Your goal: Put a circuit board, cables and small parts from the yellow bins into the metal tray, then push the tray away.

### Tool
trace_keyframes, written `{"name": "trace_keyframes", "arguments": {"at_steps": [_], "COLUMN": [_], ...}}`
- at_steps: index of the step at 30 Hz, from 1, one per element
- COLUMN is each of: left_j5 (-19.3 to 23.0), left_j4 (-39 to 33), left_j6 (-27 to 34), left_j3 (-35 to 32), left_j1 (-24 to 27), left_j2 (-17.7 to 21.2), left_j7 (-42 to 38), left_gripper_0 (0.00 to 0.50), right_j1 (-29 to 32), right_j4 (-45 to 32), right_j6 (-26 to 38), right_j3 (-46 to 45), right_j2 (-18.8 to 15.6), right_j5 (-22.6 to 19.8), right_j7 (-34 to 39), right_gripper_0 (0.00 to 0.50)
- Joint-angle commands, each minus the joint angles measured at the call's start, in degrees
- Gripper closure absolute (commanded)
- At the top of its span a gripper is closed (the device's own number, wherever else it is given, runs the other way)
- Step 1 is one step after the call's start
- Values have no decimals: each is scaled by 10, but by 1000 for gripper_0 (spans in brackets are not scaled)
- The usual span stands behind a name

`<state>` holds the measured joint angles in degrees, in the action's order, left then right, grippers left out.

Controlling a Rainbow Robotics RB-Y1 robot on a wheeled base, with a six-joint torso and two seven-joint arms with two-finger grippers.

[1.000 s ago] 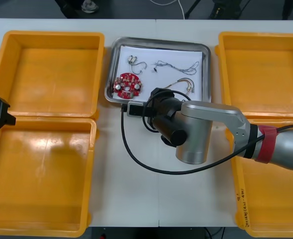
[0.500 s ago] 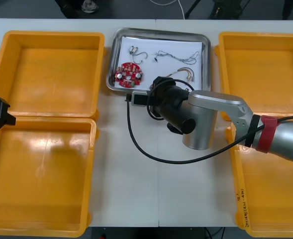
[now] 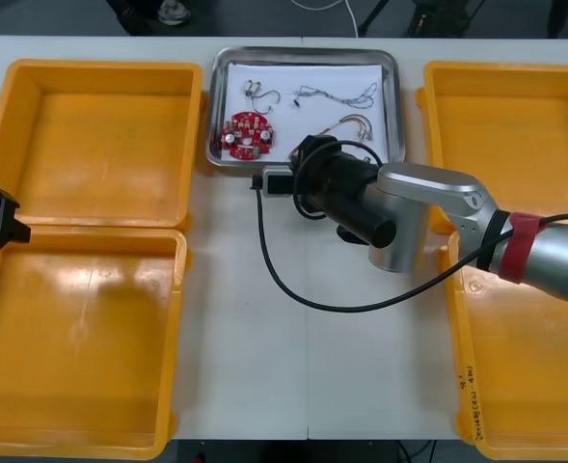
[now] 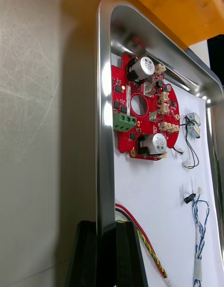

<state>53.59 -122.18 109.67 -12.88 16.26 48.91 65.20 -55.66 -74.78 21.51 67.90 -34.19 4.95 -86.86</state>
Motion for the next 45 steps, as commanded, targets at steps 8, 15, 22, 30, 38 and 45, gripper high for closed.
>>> {"name": "trace_keyframes", "arguments": {"at_steps": [8,15,22,30,38,45], "left_j5": [-5,-5,-5,-5,-5,-5], "left_j4": [-16,-16,-16,-16,-16,-16], "left_j6": [3,3,3,3,3,3], "left_j3": [4,4,4,4,4,4], "left_j1": [-8,-8,-8,-8,-8,-8], "left_j2": [-6,-6,-6,-6,-6,-6], "left_j7": [41,41,41,41,41,41], "left_gripper_0": [0,0,0,0,0,0], "right_j1": [-21,-31,-41,-41,-41,-41], "right_j4": [47,74,102,104,102,91], "right_j6": [-26,-26,-33,-35,-35,-31], "right_j3": [-29,-39,-42,-41,-46,-59], "right_j2": [23,38,53,53,53,51], "right_j5": [8,15,26,28,28,23], "right_j7": [-2,1,5,6,6,6], "right_gripper_0": [500,500,500,500,156,0]}}
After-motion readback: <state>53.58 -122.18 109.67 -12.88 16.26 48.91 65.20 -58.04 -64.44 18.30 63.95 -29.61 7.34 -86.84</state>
